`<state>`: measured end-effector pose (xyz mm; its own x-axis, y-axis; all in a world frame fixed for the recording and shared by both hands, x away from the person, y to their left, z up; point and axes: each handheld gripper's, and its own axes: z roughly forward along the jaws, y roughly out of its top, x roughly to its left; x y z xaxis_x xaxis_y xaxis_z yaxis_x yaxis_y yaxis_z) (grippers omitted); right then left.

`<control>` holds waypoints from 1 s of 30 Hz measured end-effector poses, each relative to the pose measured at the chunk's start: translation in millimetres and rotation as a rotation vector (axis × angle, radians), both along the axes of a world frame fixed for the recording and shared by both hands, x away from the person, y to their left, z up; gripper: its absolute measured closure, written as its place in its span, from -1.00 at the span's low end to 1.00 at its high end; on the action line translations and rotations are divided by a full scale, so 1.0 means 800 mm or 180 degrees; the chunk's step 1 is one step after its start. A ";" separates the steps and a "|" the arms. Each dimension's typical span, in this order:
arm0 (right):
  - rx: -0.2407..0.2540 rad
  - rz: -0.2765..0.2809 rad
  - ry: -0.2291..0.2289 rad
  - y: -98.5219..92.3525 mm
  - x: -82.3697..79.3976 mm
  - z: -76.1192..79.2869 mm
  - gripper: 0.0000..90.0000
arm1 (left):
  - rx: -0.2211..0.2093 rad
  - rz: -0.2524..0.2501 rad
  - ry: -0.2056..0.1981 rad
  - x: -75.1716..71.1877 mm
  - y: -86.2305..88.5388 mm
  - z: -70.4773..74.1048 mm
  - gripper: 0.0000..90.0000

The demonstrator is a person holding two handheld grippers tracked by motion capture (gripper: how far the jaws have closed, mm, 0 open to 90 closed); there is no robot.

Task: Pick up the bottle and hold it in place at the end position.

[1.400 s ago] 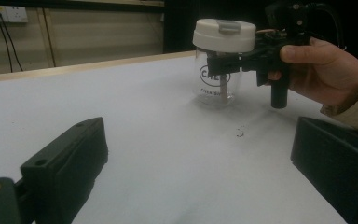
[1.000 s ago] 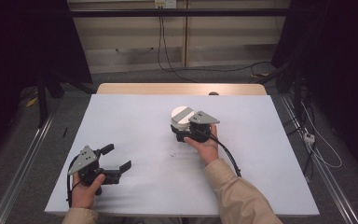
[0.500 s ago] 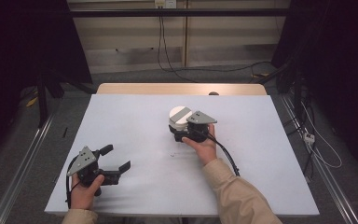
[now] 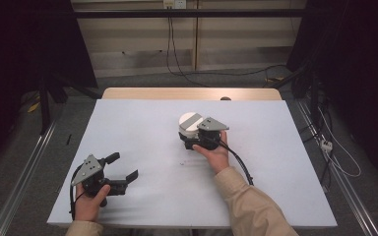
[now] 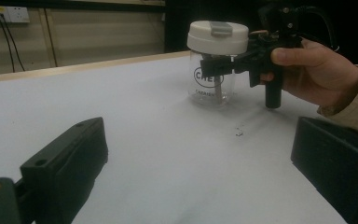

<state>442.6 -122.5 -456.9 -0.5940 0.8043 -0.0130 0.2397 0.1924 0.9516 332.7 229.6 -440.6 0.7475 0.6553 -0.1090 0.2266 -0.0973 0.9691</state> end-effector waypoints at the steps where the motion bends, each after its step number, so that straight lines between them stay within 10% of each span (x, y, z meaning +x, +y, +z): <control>1: -0.0005 0.0007 -0.0009 0.000 0.000 0.000 -0.59 | 0.0004 0.0012 0.0004 0.000 0.000 0.000 -0.93; 30: -0.0035 0.0050 0.0051 -0.006 -0.006 -0.003 -0.59 | -0.0030 0.0013 0.0043 0.004 -0.012 0.002 -0.93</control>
<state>437.9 -127.5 -459.2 -0.6069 0.7947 -0.0121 0.2517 0.2066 0.9455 336.2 219.8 -438.7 0.7432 0.6573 -0.1251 0.2400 -0.0872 0.9669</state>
